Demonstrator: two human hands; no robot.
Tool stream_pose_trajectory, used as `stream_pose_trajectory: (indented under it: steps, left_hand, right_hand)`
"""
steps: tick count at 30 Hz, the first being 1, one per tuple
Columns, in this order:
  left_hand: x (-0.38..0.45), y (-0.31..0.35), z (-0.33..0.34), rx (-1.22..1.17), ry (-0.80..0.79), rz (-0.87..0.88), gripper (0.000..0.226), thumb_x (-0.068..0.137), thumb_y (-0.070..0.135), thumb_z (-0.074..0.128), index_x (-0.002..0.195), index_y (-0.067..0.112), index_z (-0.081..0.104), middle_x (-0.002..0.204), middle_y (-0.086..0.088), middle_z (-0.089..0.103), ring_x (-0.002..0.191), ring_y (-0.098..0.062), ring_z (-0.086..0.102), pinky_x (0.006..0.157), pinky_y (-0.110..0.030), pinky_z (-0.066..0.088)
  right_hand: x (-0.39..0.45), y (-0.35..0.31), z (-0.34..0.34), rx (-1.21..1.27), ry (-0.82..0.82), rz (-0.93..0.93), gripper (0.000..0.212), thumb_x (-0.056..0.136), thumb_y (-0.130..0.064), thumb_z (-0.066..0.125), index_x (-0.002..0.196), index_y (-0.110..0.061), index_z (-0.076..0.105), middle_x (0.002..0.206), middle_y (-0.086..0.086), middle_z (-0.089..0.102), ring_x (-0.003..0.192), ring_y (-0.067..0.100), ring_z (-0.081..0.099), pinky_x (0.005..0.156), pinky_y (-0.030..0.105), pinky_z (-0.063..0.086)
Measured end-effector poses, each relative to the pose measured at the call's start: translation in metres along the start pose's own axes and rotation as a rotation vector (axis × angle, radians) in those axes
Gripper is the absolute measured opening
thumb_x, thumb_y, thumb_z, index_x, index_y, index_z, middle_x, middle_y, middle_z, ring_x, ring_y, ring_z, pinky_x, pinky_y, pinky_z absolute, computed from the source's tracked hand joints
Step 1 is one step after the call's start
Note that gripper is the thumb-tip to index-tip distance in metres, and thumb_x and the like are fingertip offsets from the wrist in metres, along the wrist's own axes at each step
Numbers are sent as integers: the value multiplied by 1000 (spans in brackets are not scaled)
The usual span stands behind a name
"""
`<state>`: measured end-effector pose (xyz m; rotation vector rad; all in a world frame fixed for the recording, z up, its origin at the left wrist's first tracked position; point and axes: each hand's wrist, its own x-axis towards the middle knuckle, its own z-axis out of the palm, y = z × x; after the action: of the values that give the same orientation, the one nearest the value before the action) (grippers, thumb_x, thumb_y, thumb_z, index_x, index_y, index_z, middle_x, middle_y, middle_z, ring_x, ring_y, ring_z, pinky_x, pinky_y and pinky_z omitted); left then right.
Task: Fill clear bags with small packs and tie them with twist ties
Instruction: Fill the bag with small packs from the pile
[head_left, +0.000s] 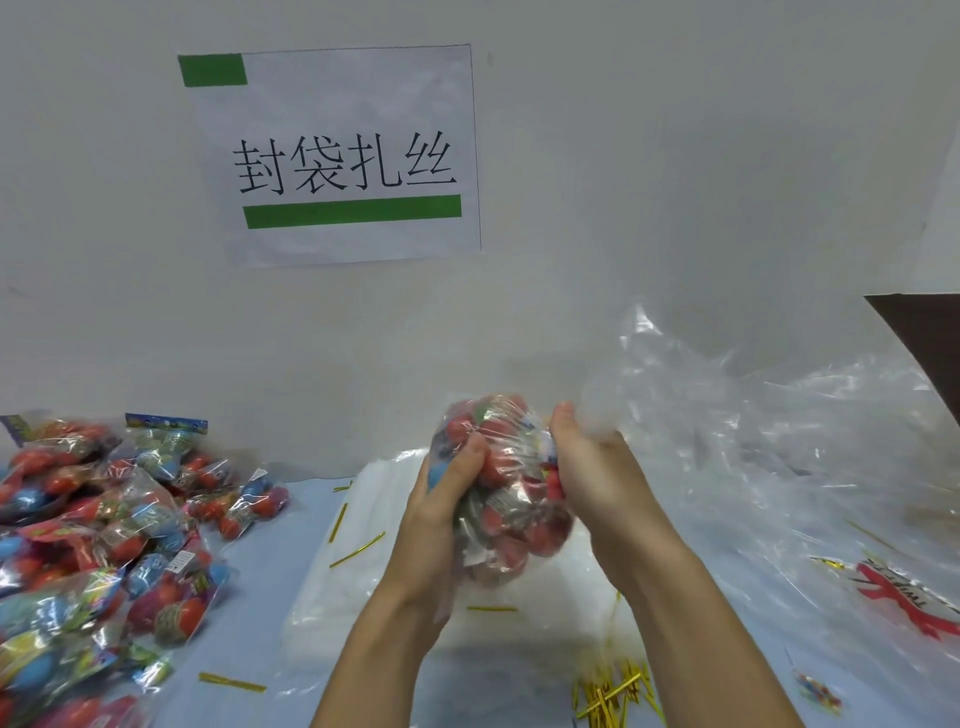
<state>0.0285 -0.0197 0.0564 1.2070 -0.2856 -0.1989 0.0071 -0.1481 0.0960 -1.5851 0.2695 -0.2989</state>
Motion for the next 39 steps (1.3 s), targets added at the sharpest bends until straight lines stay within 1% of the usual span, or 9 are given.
stream_pose_trajectory:
  steps: [5, 7, 11, 16, 19, 21, 25, 32, 39]
  left_hand:
    - [-2, 8, -10, -46, -36, -247, 55, 77, 58, 69, 117, 21, 71, 109, -19, 73, 86, -38, 73, 66, -46, 61]
    - [-7, 10, -14, -69, -96, -315, 56, 77, 62, 70, 115, 21, 73, 107, -18, 73, 74, -35, 73, 54, -36, 56]
    - [-7, 8, -19, -135, -209, -353, 59, 78, 68, 68, 114, 22, 75, 110, -13, 74, 78, -29, 73, 59, -37, 56]
    - [-3, 7, -19, -129, -192, -275, 58, 96, 60, 41, 119, 16, 72, 103, -21, 73, 62, -36, 70, 43, -26, 51]
    - [0, 1, -17, 305, -24, -15, 32, 101, 22, 54, 127, 38, 60, 110, -9, 72, 77, -28, 73, 52, -28, 53]
    - [0, -6, -21, 491, -56, 94, 67, 93, 6, 62, 140, 49, 41, 130, 3, 62, 104, -16, 69, 72, -32, 58]
    - [-3, -6, -15, 539, -244, 208, 107, 64, 30, 91, 146, 51, 26, 145, 22, 46, 139, -7, 41, 110, -45, 42]
    - [0, -5, -19, 378, -19, 402, 86, 57, 47, 92, 128, 33, 47, 122, 0, 68, 115, -20, 65, 93, -37, 56]
    - [3, -6, -15, 139, 75, 247, 74, 72, 80, 60, 119, 24, 70, 117, -9, 73, 110, -29, 68, 92, -46, 53]
  right_hand:
    - [-5, 1, -4, -214, -163, -209, 45, 104, -57, 23, 136, -53, 54, 139, -14, 59, 130, 14, 54, 115, 39, 40]
    - [-7, 0, -9, -235, -302, -256, 39, 102, -62, 23, 128, -68, 52, 132, -38, 49, 128, 4, 52, 113, 33, 42]
    - [-11, 1, -11, -149, -409, -354, 44, 106, -51, 32, 108, -48, 75, 131, -43, 53, 123, -9, 55, 109, 30, 46]
    - [1, 3, -4, 262, -73, -191, 56, 110, -35, 33, 85, -16, 80, 93, -4, 79, 85, 12, 75, 90, 38, 59]
    - [8, 5, -8, 449, 59, -34, 57, 111, -34, 30, 88, -12, 78, 85, 7, 79, 74, 20, 76, 82, 43, 62]
    - [10, 8, -9, 509, 107, 35, 57, 111, -33, 30, 90, -10, 78, 92, 11, 79, 81, 24, 76, 83, 45, 61]
    - [11, 9, -8, 600, 101, 146, 53, 111, -33, 31, 100, -6, 76, 100, 15, 77, 95, 31, 73, 84, 47, 60]
    - [3, 1, 3, 480, -71, 132, 43, 105, -20, 39, 125, 10, 63, 122, 29, 67, 116, 45, 64, 104, 67, 44]
    - [-14, -9, 6, -100, -111, -111, 58, 104, -55, 35, 74, -32, 79, 76, -13, 76, 77, -3, 70, 71, 19, 51]
